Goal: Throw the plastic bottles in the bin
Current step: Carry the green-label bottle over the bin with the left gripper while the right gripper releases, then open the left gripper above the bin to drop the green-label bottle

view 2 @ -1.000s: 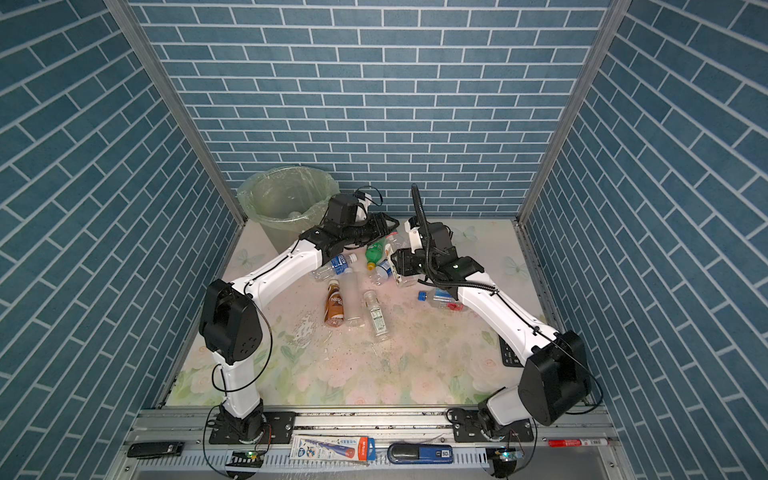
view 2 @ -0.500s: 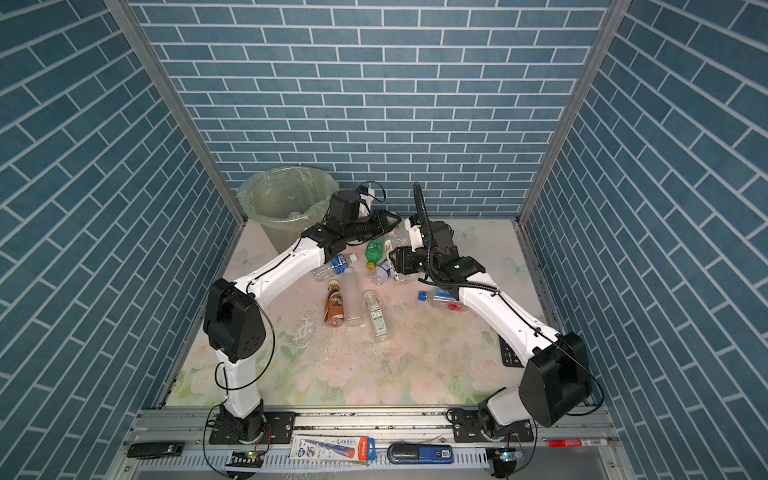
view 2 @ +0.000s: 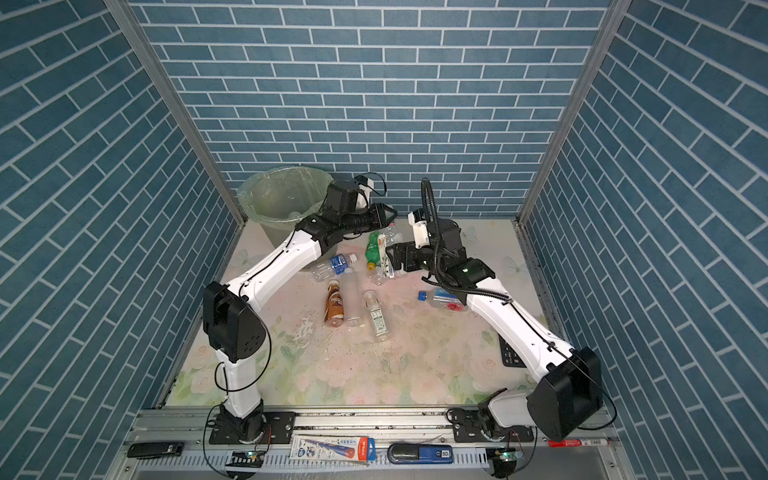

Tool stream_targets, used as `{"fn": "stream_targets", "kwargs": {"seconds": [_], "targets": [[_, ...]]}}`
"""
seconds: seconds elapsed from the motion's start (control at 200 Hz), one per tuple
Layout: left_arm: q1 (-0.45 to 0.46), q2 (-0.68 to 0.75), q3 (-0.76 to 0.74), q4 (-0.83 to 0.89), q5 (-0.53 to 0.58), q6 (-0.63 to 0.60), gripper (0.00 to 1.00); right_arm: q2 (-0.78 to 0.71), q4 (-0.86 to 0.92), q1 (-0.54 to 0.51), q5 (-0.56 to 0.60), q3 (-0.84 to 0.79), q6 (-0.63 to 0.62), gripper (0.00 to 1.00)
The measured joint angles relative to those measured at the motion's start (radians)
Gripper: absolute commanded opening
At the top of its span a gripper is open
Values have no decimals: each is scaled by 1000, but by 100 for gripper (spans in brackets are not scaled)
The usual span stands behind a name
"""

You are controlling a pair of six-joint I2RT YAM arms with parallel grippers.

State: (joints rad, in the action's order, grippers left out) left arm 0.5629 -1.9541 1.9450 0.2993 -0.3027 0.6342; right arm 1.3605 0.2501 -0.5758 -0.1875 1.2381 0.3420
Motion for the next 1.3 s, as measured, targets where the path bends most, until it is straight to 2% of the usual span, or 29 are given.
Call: {"fn": "stream_targets", "kwargs": {"seconds": [0.35, 0.63, 0.805, 1.0, 1.3], "targets": [[-72, 6, 288, 151, 119, -141, 30, 0, 16, -15, -14, 161, -36, 99], [-171, 71, 361, 147, 241, -258, 29, 34, -6, -78, -58, 344, -81, 99], [-215, 119, 398, 90, 317, -373, 29, 92, -16, -118, -115, 437, -109, 99], [-239, 251, 343, -59, 389, -510, 29, 140, -19, -151, -145, 481, -123, 99], [-248, 357, 344, -253, 408, -693, 29, 156, -21, -159, -151, 482, -123, 99]]}}
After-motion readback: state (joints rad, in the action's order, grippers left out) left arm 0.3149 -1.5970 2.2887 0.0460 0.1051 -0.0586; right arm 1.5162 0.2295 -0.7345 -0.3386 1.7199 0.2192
